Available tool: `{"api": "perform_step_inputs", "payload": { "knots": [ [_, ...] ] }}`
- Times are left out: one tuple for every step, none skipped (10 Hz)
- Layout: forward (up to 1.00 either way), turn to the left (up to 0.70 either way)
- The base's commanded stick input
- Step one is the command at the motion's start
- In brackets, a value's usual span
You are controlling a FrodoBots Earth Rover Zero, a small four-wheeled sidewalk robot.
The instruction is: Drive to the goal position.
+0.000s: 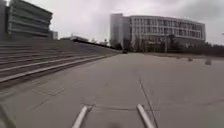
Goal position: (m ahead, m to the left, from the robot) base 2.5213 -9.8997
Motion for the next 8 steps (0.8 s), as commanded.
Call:
{"api": "perform_step_inputs", "payload": {
  "knots": [
    [1.0,-0.27],
    [1.0,-0.27],
    [1.0,-0.27],
    [1.0,-0.27],
    [1.0,-0.27],
    [1.0,-0.27],
    [1.0,-0.27],
    [1.0,-0.27]
  ]
}}
